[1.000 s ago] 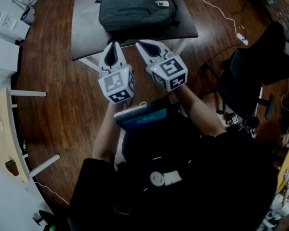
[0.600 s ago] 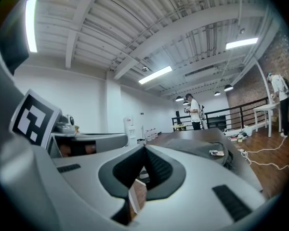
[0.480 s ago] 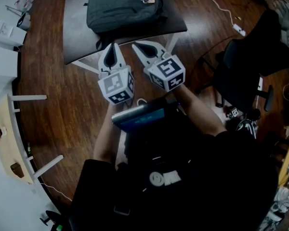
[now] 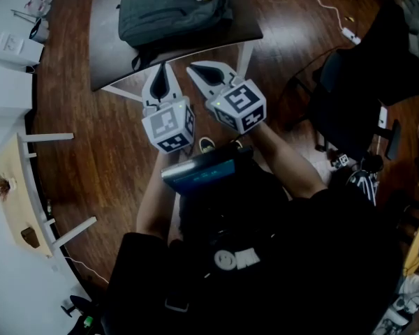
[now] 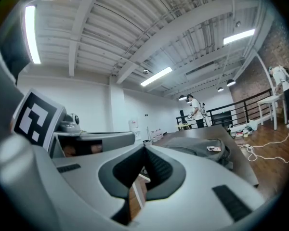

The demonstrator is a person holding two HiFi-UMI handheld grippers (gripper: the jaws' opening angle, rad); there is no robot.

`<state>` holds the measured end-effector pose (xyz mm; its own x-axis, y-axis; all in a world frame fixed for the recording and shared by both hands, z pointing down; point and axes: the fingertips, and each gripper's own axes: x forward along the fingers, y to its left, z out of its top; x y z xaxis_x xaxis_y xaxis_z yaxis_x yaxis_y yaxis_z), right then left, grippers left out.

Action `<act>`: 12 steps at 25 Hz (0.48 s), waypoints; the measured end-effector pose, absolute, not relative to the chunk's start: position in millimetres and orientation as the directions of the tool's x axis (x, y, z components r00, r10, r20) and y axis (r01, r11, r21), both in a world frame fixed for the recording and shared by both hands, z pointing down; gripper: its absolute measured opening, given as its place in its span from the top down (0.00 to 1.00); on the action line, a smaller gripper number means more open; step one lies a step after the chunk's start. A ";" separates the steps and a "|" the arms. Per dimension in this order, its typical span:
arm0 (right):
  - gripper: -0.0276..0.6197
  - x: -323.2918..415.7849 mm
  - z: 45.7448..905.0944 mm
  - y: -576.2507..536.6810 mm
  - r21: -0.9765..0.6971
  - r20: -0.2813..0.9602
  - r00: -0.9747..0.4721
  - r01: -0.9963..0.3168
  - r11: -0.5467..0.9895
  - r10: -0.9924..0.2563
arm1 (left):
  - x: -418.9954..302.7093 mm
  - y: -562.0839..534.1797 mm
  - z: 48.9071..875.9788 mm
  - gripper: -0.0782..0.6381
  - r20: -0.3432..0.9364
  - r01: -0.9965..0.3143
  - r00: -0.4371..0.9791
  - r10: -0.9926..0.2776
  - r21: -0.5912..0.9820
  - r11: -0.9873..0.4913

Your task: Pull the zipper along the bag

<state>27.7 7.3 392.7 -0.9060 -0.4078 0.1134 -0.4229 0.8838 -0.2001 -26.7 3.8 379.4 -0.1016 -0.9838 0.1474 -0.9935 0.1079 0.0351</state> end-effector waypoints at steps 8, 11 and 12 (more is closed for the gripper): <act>0.95 28.7 391.9 22.1 -0.200 0.100 -0.904 -0.428 0.882 -0.416 | -19.4 21.2 374.7 0.89 0.144 -0.994 -0.108 -0.984 0.018 0.112; 0.95 20.0 382.0 25.1 -0.176 0.084 -0.900 -0.437 0.882 -0.429 | -25.5 25.8 372.2 0.89 0.140 -0.994 -0.097 -0.985 0.031 0.102; 0.95 17.3 380.4 25.0 -0.173 0.082 -0.896 -0.443 0.880 -0.435 | -29.0 27.0 371.9 0.89 0.138 -0.994 -0.095 -0.986 0.035 0.100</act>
